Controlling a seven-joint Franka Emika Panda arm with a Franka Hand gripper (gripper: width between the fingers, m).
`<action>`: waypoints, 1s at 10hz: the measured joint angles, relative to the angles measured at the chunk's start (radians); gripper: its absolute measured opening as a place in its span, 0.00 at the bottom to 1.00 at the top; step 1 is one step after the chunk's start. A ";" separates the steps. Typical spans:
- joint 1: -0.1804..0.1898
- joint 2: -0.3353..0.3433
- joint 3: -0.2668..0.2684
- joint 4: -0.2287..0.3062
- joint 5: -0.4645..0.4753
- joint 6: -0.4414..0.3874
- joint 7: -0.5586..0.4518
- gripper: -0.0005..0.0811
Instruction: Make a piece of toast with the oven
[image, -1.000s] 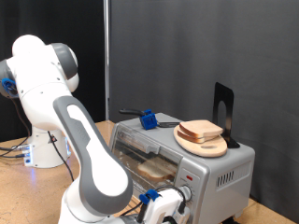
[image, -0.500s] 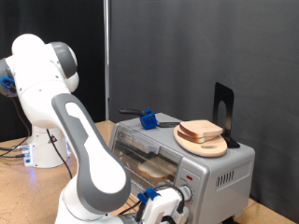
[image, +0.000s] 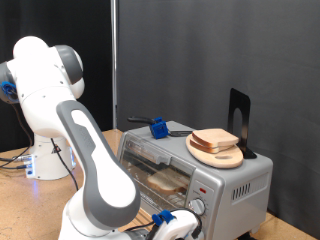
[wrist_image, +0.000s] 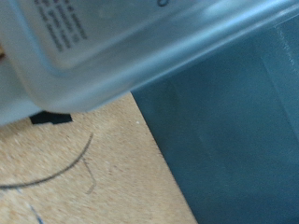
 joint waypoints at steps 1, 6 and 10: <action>0.002 0.000 -0.003 0.001 -0.006 -0.001 0.053 0.01; 0.003 0.000 0.001 0.009 -0.020 0.000 0.117 0.01; -0.007 0.009 0.015 0.003 0.003 0.025 -0.134 0.01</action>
